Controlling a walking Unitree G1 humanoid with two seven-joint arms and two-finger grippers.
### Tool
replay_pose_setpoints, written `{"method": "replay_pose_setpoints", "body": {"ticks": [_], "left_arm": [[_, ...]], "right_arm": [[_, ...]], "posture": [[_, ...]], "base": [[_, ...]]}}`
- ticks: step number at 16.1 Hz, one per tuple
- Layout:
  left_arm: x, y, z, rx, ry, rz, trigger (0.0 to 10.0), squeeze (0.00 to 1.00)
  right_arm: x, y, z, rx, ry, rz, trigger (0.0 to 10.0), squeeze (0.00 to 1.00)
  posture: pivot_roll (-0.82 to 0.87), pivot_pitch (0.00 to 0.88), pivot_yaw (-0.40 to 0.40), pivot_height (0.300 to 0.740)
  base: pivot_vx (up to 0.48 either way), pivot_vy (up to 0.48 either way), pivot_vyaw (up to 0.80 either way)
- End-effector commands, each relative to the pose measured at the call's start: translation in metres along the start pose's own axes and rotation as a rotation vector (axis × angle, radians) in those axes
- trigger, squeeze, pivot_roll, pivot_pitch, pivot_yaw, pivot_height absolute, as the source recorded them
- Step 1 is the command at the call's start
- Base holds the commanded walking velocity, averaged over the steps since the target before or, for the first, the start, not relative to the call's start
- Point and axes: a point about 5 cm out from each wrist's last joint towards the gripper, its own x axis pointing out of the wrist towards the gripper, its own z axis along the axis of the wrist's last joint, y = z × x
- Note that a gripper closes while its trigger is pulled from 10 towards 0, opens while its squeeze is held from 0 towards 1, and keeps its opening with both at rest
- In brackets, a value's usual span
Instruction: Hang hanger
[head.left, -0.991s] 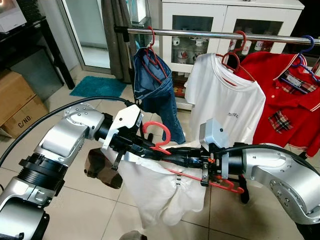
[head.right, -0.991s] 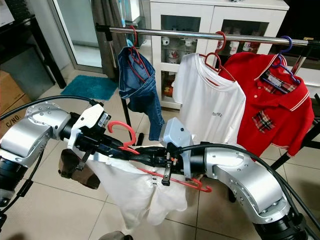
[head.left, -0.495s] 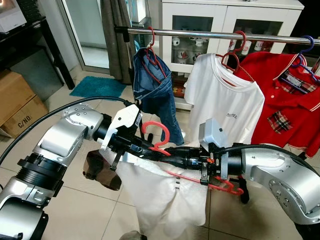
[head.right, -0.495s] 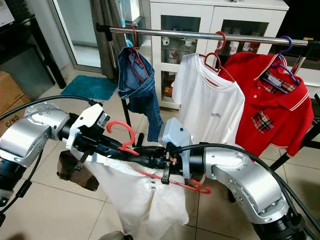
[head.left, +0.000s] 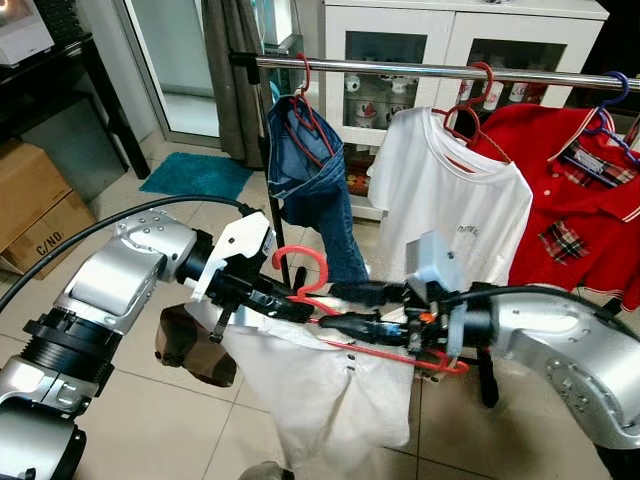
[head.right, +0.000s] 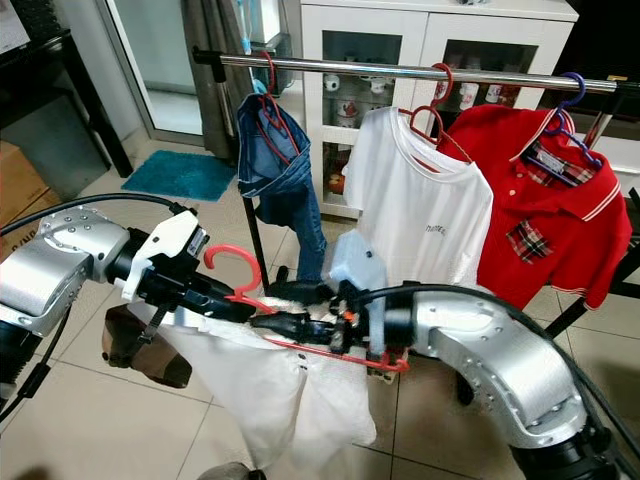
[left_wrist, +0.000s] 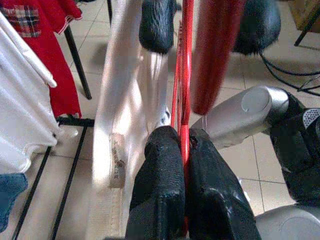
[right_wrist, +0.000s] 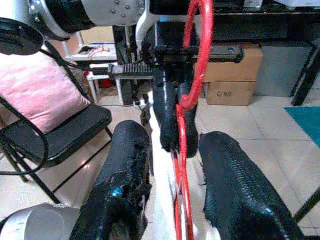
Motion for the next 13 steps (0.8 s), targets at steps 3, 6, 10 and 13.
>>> {"method": "replay_pose_setpoints", "body": {"ticks": [3, 6, 10, 13], "left_arm": [[-0.007, 0.003, -0.006, 0.011, 0.056, 0.058, 0.0, 0.0], [-0.012, 0.018, -0.013, 0.055, 0.121, 0.208, 0.0, 0.0], [-0.016, 0.021, -0.002, 0.065, 0.016, 0.202, 0.0, 0.0], [-0.022, 0.018, 0.001, 0.068, 0.001, 0.15, 0.0, 0.0]], "right_arm": [[-0.009, -0.002, 0.01, -0.011, -0.046, -0.02, 10.0, 1.0], [-0.013, 0.003, 0.014, -0.012, -0.055, -0.006, 10.0, 1.0], [-0.012, 0.011, 0.001, 0.015, -0.012, -0.01, 10.0, 1.0], [-0.014, 0.01, -0.008, 0.048, 0.004, -0.038, 10.0, 1.0]], "posture": [[-0.08, 0.0, 0.071, 0.74], [-0.08, 0.0, 0.073, 0.74], [-0.09, 0.0, 0.081, 0.74], [-0.1, 0.0, 0.09, 0.74]], "base": [[0.0, 0.0, 0.0], [0.0, 0.0, 0.0], [0.0, 0.0, 0.0], [0.0, 0.0, 0.0]]}}
